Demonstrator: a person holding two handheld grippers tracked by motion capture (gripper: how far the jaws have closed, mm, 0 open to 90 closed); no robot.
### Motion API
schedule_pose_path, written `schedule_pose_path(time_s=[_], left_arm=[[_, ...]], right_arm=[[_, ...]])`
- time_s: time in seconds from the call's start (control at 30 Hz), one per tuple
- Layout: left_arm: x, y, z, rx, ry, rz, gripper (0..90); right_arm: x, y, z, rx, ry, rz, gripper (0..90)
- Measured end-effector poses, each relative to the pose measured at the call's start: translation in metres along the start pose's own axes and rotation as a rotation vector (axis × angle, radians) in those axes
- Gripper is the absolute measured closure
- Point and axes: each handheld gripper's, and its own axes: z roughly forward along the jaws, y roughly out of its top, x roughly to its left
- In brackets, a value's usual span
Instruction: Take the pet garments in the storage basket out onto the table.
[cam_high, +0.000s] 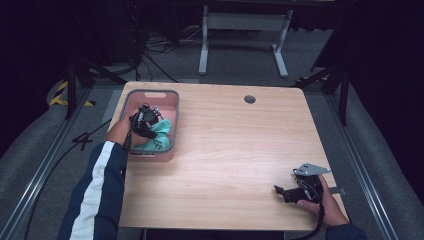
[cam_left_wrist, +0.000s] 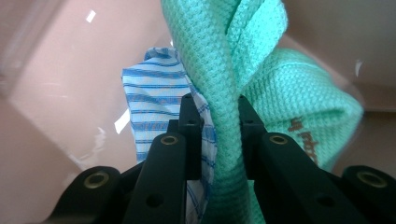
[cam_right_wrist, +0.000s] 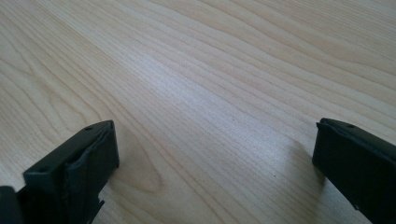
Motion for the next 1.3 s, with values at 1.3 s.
schedule_pose_path(time_s=[1.3], left_arm=[[-0.022,-0.009,-0.121,-0.43,0.134,-0.012,78.6]], right_arm=[[-0.002,-0.002,-0.002,-0.003,0.001,-0.002,0.6]])
